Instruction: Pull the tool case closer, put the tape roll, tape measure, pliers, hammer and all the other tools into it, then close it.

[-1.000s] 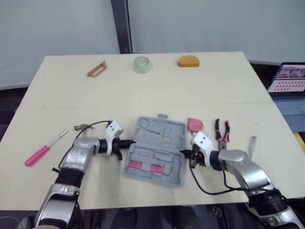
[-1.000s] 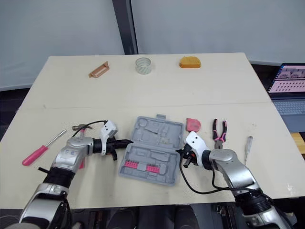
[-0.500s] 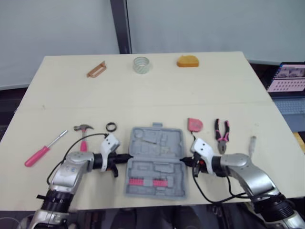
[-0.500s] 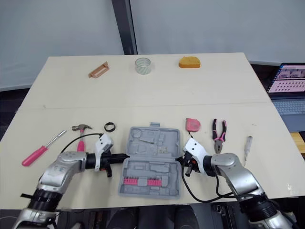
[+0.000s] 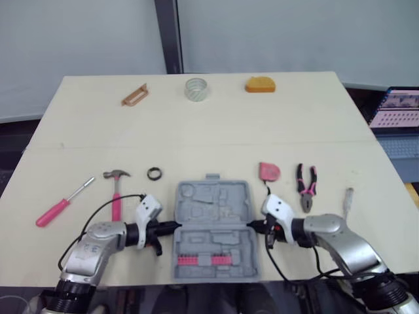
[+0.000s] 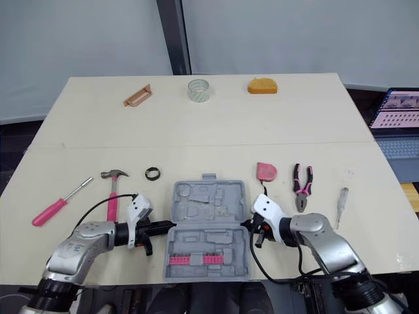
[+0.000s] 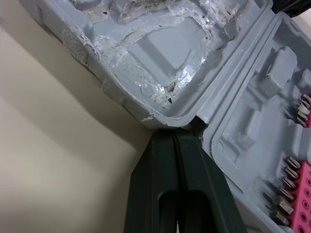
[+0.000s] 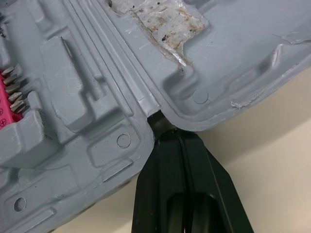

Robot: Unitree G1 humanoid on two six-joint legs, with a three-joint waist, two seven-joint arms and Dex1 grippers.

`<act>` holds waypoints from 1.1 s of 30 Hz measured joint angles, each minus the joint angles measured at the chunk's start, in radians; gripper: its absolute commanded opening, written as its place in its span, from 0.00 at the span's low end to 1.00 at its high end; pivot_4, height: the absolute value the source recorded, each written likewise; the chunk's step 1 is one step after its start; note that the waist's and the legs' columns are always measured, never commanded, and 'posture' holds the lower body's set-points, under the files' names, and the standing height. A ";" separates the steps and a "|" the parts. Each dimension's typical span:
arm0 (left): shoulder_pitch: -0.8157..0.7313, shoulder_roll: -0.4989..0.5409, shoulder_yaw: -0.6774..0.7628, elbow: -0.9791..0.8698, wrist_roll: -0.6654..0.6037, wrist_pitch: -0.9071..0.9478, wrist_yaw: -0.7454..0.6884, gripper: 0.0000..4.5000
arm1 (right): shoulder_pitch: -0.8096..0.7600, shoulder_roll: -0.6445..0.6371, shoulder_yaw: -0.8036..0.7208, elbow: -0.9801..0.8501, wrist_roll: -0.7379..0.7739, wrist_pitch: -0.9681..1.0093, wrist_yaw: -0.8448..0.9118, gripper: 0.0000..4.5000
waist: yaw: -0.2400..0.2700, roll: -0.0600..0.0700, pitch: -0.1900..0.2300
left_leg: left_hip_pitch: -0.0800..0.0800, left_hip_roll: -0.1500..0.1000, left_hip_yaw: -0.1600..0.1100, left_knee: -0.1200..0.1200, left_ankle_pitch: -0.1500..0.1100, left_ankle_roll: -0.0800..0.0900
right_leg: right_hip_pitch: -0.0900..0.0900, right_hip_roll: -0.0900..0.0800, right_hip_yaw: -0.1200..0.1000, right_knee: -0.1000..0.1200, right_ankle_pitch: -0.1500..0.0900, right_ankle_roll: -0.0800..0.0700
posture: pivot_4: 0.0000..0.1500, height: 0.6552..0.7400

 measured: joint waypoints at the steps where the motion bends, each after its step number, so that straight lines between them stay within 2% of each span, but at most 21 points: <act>1: 0.000 0.000 0.000 0.000 -0.001 0.000 0.000 0.01 | 0.000 0.000 0.001 0.000 0.000 0.000 0.000 0.00 | 0.000 0.000 0.000 | 0.000 0.000 0.000 0.000 0.000 0.000 | 0.000 0.000 0.000 0.000 0.000 0.000 | 1.00 1.00; 33: 0.125 0.019 -0.017 -0.122 -0.032 0.027 0.024 0.01 | 0.070 -0.029 -0.014 -0.078 0.008 0.041 -0.002 0.00 | 0.014 0.000 0.000 | 0.000 0.000 0.001 0.000 0.000 0.000 | 0.001 0.000 0.000 -0.001 0.000 0.000 | 1.00 1.00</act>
